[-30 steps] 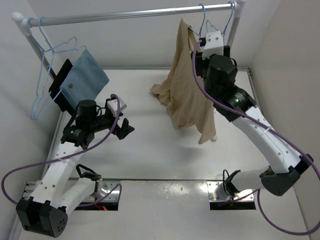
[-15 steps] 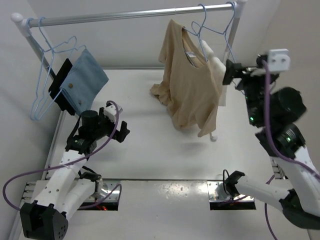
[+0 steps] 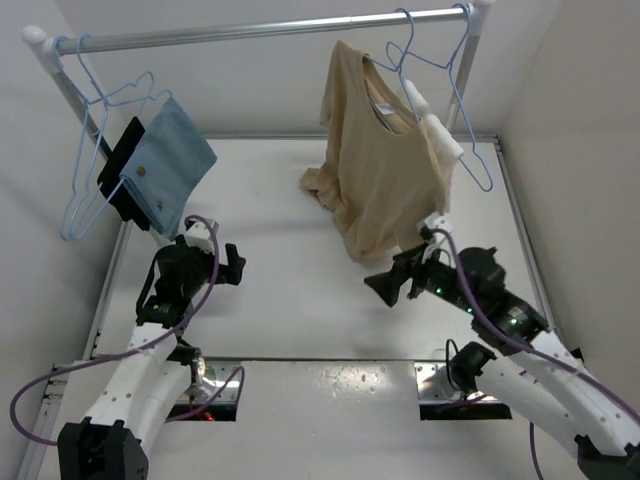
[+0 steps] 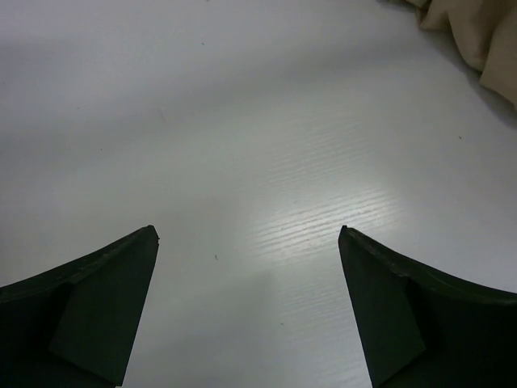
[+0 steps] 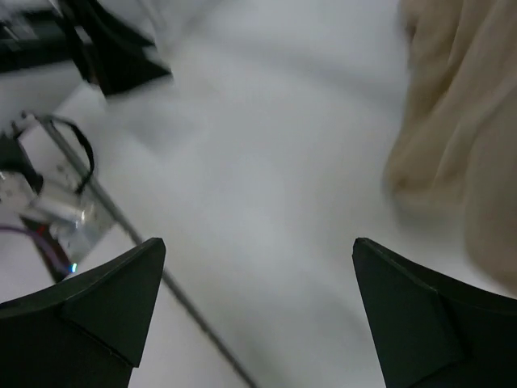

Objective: Place the t-shirt on the hanger
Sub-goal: Hang the hanger with tshirt onto the clothesline

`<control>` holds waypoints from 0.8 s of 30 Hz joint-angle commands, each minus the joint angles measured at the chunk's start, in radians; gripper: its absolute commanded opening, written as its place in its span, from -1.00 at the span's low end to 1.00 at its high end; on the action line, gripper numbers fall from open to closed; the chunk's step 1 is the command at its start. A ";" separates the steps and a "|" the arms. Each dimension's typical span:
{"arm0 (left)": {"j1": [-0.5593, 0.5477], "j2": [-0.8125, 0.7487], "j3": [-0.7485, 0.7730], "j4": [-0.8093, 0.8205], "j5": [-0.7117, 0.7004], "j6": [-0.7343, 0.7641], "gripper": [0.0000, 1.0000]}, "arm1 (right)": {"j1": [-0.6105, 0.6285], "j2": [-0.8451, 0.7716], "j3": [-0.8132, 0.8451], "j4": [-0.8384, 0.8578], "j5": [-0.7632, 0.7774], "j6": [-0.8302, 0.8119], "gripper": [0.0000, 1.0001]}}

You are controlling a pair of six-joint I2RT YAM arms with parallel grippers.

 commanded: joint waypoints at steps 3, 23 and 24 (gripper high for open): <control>0.026 -0.078 -0.051 0.108 -0.049 -0.067 1.00 | 0.004 -0.045 -0.308 0.094 -0.018 0.358 1.00; 0.026 -0.139 -0.132 0.173 -0.209 -0.107 1.00 | -0.005 -0.097 -0.491 -0.133 0.573 0.769 1.00; 0.026 -0.139 -0.132 0.173 -0.209 -0.107 1.00 | -0.005 -0.097 -0.491 -0.170 0.591 0.790 1.00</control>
